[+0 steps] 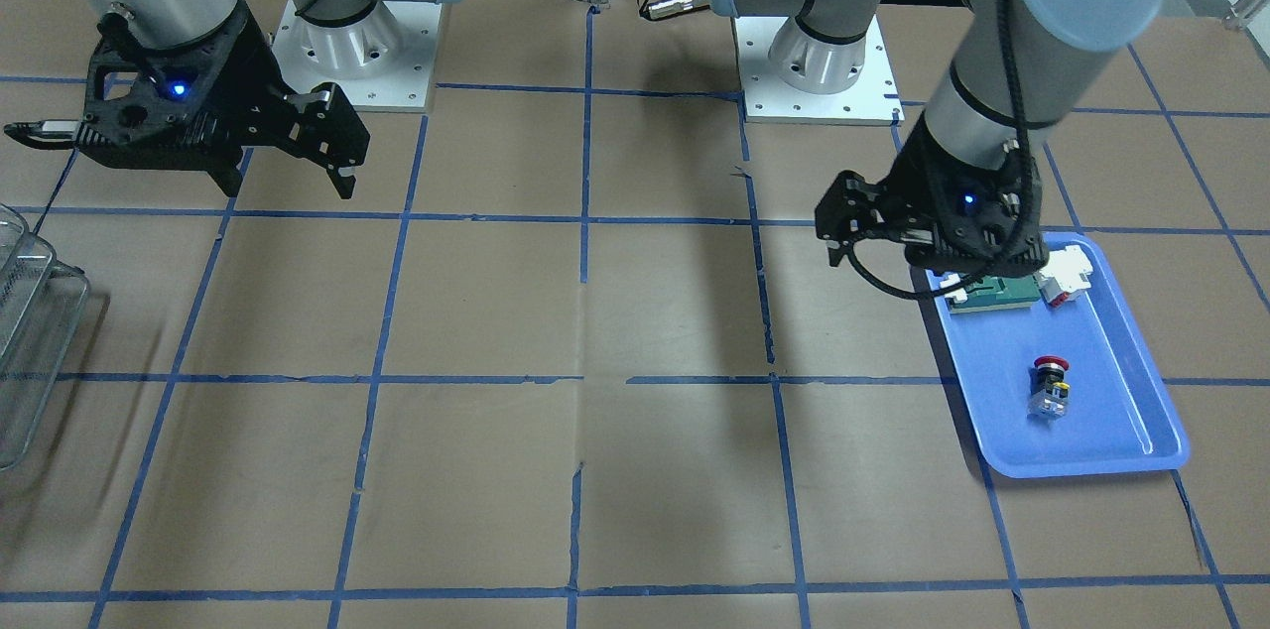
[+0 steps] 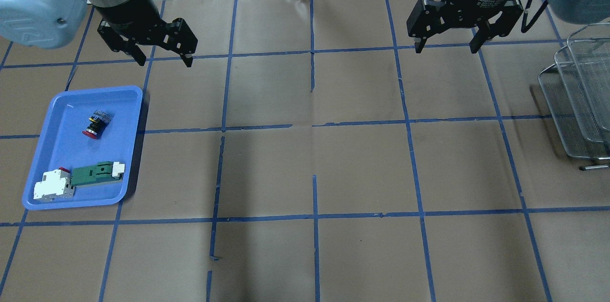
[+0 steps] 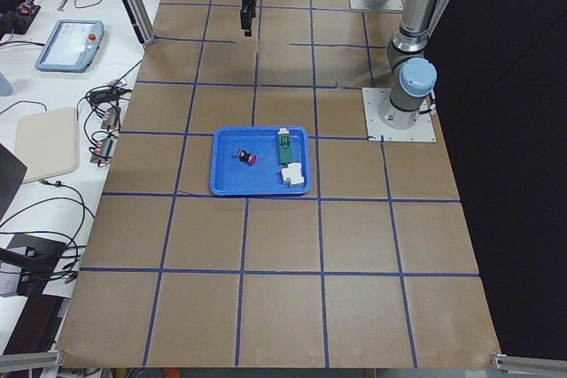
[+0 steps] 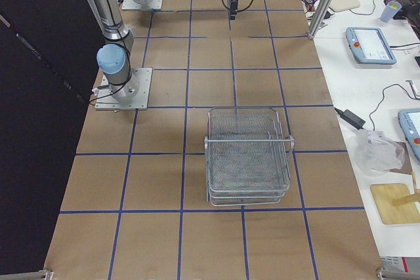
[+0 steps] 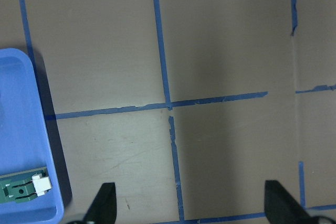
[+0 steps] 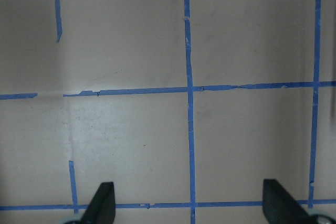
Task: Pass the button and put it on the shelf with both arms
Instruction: 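Move the left gripper down toward the push-button block in the blue tray, then close the left gripper on the push-button block and lift it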
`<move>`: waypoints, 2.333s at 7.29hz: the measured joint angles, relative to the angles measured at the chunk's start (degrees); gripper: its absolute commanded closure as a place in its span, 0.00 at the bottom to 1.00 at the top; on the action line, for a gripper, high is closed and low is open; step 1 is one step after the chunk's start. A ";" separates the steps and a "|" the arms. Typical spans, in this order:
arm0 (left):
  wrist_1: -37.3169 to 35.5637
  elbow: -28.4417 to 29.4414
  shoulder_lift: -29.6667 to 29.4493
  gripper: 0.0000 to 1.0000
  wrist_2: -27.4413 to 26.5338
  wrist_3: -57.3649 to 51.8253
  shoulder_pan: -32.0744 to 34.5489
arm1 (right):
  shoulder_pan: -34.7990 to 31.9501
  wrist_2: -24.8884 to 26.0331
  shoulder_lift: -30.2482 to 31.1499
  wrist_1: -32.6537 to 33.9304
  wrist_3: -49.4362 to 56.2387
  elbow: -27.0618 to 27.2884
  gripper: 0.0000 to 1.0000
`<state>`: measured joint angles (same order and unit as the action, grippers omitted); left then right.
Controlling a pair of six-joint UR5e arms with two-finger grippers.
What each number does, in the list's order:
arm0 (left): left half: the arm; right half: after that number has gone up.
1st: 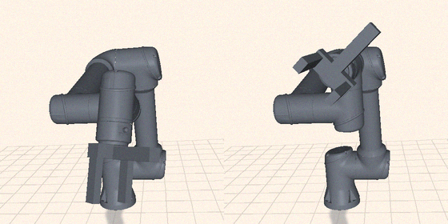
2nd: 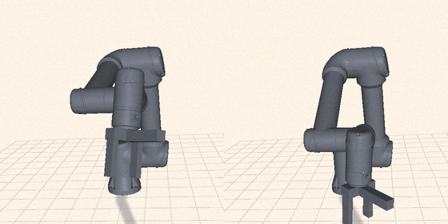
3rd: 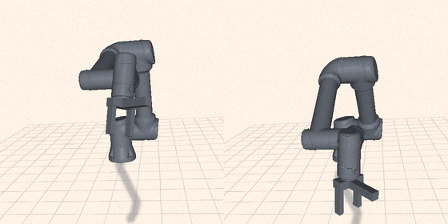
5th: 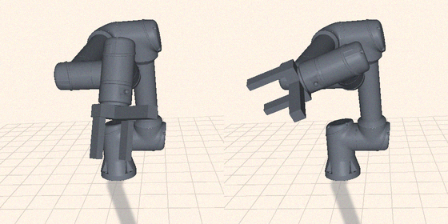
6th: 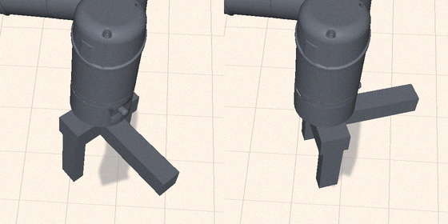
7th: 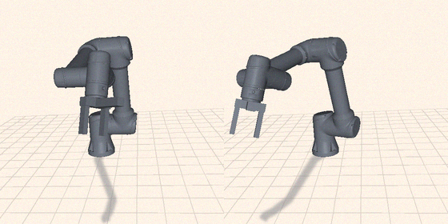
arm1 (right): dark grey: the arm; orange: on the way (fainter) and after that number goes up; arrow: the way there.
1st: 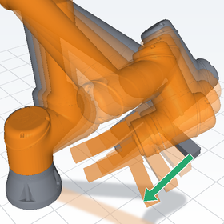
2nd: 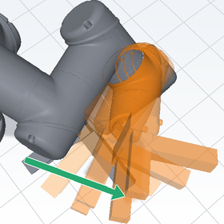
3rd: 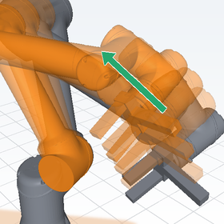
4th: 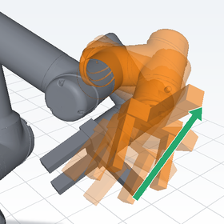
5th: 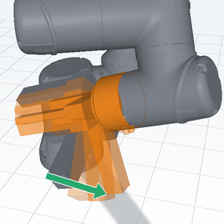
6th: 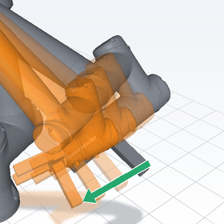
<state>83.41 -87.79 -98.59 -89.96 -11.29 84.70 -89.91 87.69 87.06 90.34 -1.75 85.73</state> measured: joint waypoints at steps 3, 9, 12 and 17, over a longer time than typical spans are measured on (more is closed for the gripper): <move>-4.26 -2.01 -4.21 0.00 -0.12 -21.11 -13.69 | 0.00 -0.07 0.09 -0.06 -0.01 0.04 0.00; -31.80 -18.26 -13.81 0.08 0.09 -43.93 -28.24 | 0.00 -0.13 0.22 0.20 -0.34 0.23 0.00; -35.96 -17.81 -18.31 0.75 0.28 -44.12 -28.59 | 0.00 -0.16 0.44 0.24 -0.65 0.60 0.00; -37.21 -17.61 -16.39 1.00 0.49 -52.60 -27.54 | 0.10 -0.36 0.88 0.30 0.17 0.65 0.00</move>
<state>46.20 -105.41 -114.98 -89.47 -63.89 57.16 -89.81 87.33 87.95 90.64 -1.58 86.39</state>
